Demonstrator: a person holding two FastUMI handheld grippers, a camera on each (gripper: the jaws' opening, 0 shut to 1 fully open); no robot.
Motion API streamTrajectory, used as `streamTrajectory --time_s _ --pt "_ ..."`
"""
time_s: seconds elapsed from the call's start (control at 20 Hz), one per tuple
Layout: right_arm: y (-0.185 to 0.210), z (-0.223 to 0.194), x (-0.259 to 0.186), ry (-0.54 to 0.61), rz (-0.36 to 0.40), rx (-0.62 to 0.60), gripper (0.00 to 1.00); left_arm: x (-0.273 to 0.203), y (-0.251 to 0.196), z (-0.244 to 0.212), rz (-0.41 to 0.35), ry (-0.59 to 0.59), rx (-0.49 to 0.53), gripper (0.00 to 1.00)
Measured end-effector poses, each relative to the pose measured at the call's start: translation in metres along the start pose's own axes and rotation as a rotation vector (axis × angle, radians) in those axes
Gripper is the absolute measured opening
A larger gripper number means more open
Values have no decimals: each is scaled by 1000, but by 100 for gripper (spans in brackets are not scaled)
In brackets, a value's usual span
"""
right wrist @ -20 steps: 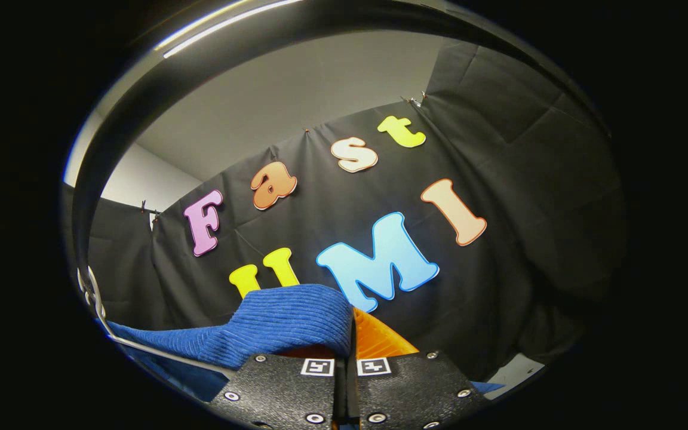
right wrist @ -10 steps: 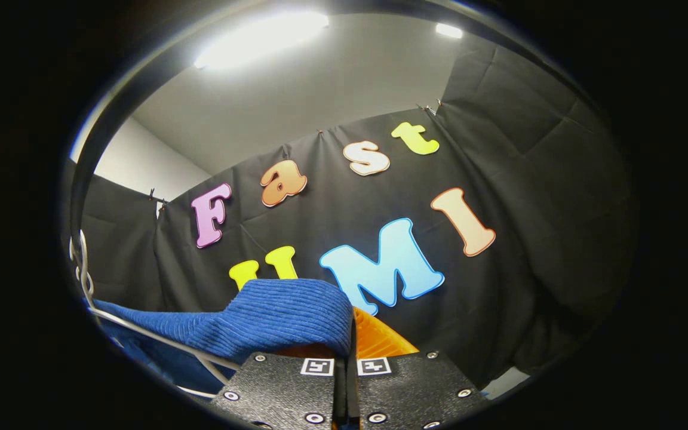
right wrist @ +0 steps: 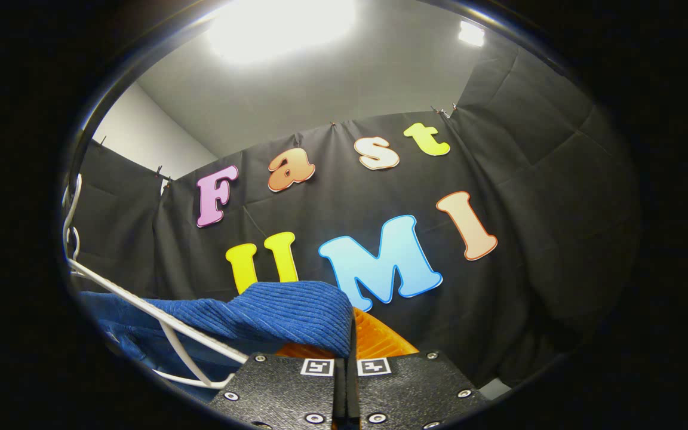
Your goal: Grasp the clothes on the hanger with both hands and then place them into the laundry hamper below.
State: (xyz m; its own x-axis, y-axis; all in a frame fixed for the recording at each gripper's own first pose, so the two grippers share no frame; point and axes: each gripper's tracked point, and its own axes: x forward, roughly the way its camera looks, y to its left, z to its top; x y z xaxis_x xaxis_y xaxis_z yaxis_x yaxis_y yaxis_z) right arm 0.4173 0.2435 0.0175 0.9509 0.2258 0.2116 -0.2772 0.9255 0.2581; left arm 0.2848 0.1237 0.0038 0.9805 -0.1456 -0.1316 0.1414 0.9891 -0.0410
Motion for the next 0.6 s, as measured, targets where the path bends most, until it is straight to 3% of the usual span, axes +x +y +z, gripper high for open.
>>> streamTrajectory --time_s 0.3,0.6 --pt "-10 -19 -7 42 -33 -19 0 -1 -10 -19 -23 -1 -32 2" --pt "-18 -41 -14 100 -26 -49 0 -3 -7 -57 2 40 -110 3"
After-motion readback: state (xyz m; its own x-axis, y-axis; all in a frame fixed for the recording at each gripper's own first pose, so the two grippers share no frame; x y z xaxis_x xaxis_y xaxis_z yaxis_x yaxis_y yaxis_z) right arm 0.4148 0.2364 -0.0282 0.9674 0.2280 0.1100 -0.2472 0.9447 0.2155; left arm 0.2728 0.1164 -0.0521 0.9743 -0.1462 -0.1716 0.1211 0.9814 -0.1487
